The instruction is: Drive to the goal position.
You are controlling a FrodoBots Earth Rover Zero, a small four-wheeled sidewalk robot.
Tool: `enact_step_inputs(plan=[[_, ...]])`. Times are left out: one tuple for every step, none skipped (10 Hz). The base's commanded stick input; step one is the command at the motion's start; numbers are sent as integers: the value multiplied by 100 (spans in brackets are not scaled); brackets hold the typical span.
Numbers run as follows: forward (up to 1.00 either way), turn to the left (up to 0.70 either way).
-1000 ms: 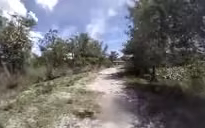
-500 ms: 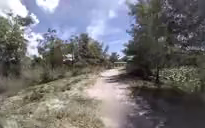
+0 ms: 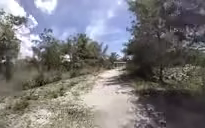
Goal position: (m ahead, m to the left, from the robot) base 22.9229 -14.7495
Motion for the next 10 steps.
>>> enact_step_inputs(plan=[[70, 0], [70, 0], [70, 0], [70, 0], [70, 0], [70, 0], [70, 0], [70, -17], [70, -28], [70, 0]])
